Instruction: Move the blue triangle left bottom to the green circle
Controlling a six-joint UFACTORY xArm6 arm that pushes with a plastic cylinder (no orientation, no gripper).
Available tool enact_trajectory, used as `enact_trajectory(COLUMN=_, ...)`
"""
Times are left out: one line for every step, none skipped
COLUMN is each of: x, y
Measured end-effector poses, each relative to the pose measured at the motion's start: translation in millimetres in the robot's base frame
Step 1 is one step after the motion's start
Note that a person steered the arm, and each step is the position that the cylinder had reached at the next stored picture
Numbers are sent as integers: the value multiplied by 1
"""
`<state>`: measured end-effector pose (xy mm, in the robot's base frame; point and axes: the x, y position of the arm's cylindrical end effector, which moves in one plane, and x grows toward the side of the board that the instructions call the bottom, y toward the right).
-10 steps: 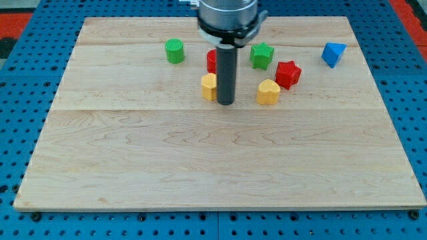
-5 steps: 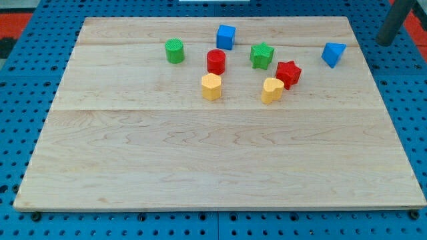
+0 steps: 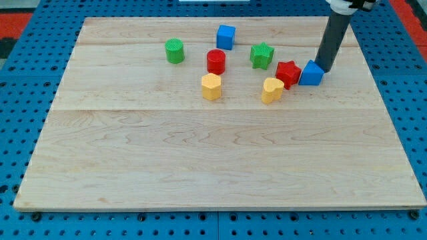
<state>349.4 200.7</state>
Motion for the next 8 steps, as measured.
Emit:
enact_trajectory(x=-15, y=0)
enact_trajectory(x=-13, y=-12)
enact_trajectory(x=-6, y=-21)
enact_trajectory(x=10, y=-21)
enact_trajectory(x=30, y=-21)
enact_trajectory(x=45, y=-25)
enact_trajectory(x=64, y=-52)
enact_trajectory(x=89, y=-101)
